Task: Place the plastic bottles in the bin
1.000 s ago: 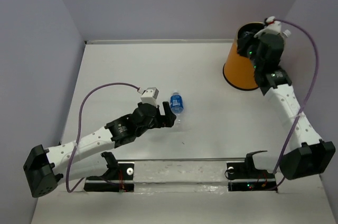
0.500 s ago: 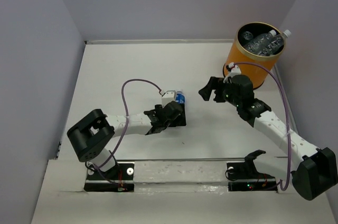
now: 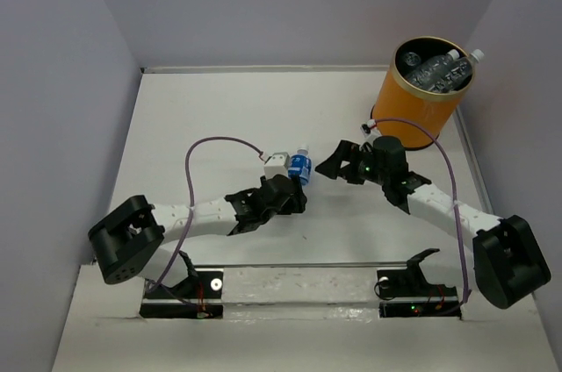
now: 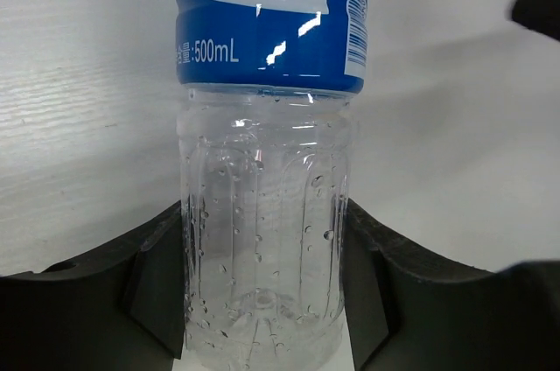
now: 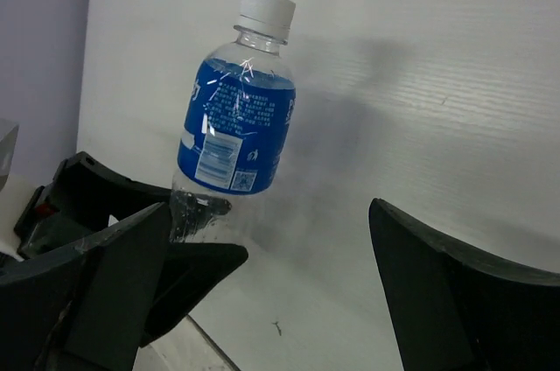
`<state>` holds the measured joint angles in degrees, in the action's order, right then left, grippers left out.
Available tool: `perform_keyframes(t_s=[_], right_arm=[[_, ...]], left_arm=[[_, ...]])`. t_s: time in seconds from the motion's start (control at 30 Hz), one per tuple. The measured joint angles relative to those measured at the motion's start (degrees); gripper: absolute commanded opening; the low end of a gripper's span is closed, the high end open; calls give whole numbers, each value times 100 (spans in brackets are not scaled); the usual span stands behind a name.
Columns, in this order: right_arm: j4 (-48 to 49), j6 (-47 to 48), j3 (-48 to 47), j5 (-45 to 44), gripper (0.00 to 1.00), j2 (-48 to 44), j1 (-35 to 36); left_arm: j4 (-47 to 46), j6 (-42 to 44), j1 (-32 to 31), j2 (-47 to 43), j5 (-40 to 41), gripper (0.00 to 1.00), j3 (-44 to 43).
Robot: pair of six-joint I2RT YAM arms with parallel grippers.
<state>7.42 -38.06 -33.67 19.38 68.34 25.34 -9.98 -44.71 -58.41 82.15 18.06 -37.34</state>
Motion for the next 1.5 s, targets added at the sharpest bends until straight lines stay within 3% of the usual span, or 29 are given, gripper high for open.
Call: perform_keyframes(t_s=[0.3,0.37,0.4,0.5,0.57,0.7,0.9,1.03,1.2,1.37,1.5], right_arm=[[1561,-717,70,1202,97,734,103],[1705,-791,66,1327,82,778,125],[1735,-835,48,1375,67,778,133],[1770,-957,-70,1451,42,748,175],[1746,-951,-146,1440,37,688,177],[1182,-675,-702,1113,30,409,210],[258,140,-2310,184,26,160,-101],[-232,564,-3792,-354,26,376,-1287],[-538,1403,-5482,-1930,26,1047,-2378],[-793,2199,-6826,-2949,26,2074,-2684],[-905,2677,-7073,-3331,27,2758,-2693]], left_arm=[[-575,354,-350,-883,-632,55,98],[-632,442,-350,-962,-776,58,98],[-649,481,-348,-992,-822,64,98],[-634,568,-348,-1119,-883,85,98],[-503,660,-339,-1255,-896,98,63],[-11,791,-354,-1733,-835,99,-192],[1043,1117,-354,-2942,-433,99,-636],[1836,1349,-361,-3886,31,99,-870],[2538,1587,-363,-4944,767,99,-809],[2706,1786,-363,-5368,1049,99,-509],[2793,1928,-363,-5270,1102,99,-461]])
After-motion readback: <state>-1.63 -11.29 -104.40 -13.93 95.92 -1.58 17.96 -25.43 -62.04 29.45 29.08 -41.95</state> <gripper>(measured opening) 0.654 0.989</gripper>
